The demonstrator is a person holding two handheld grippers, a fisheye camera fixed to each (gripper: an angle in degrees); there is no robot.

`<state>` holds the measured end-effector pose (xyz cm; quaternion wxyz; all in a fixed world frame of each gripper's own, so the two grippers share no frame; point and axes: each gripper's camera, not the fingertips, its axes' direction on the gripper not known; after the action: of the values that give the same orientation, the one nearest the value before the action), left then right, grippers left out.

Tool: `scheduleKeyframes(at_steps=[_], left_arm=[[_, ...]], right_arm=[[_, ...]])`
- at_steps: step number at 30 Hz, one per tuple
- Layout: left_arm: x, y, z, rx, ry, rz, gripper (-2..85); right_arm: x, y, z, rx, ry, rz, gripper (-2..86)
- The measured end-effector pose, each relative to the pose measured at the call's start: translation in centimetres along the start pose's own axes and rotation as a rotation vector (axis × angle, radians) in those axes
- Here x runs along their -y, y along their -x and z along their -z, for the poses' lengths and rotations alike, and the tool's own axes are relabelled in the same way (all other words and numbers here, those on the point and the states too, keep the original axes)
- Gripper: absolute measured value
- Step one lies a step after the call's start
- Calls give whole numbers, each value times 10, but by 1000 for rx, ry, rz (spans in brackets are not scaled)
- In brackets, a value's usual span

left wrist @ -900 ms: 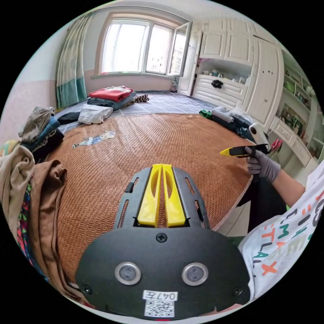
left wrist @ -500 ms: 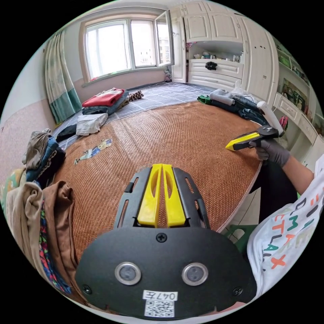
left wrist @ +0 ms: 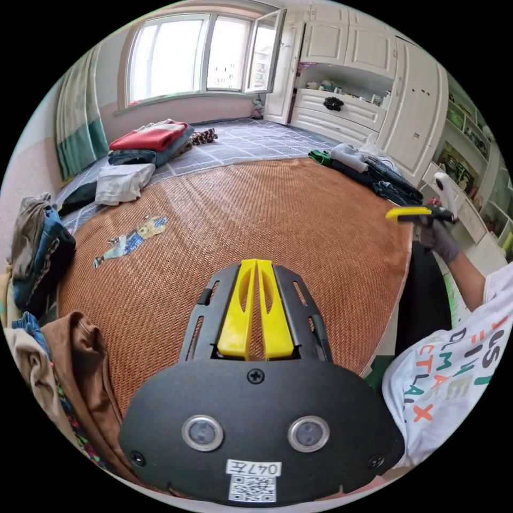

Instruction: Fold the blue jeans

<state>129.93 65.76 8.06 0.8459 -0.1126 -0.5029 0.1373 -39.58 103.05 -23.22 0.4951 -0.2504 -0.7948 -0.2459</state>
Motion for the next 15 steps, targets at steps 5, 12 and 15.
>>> scheduleKeyframes(at_steps=[5, 12, 15], left_arm=[[6, 3, -10, 60, 44, -36, -10], [24, -1, -39, 192, 108, -62, -10], [28, -5, -50, 249, 153, -104, -10]], right_arm=[[-86, -202, 157, -493, -78, -538, 123], [-150, -332, 149, -577, 172, -758, 105], [-149, -338, 136, -561, 133, -727, 22]])
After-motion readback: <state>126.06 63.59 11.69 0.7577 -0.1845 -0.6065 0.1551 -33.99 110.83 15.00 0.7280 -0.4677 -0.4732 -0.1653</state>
